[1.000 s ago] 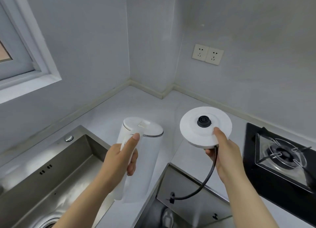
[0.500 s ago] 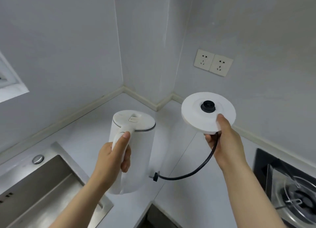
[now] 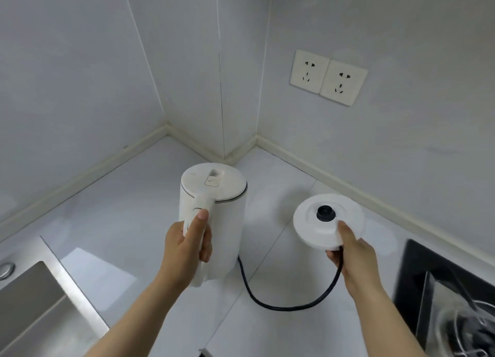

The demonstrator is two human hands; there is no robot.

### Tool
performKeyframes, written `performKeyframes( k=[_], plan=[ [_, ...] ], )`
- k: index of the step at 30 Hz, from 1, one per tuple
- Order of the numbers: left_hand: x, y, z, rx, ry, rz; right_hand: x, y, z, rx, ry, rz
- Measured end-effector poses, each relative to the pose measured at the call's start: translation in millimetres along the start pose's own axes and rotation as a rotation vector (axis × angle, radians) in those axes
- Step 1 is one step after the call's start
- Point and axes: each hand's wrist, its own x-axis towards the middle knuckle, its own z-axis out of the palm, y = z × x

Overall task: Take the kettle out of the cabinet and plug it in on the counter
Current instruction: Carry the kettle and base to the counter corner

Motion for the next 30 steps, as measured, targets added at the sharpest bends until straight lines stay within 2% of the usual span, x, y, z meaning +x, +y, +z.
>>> performKeyframes(
  k=[5,11,19,24,30],
  plan=[
    [29.2,-10.6,11.4,-0.031,-0.034,0.001,19.1,26.6,-6.8,-0.143,0.011,0.052],
    [70.2,-15.5,28.0,-0.033,-0.103,0.018,42.6,49.8,-4.2,-0.390,-0.054,0.067],
    [100.8,-26.5,55.4,-0.135,-0.137,-0.006,72.6,62.0,12.4,-0.430,-0.100,0.108],
    [113.8,-38.1,66.7,-0.171,-0.090,0.014,87.0,72.1,10.1,-0.406,-0.067,0.142],
    [115.7,-60.0,71.6,-0.105,-0.117,0.014,87.1,81.8,3.1,-0.429,-0.099,0.174]
  ],
)
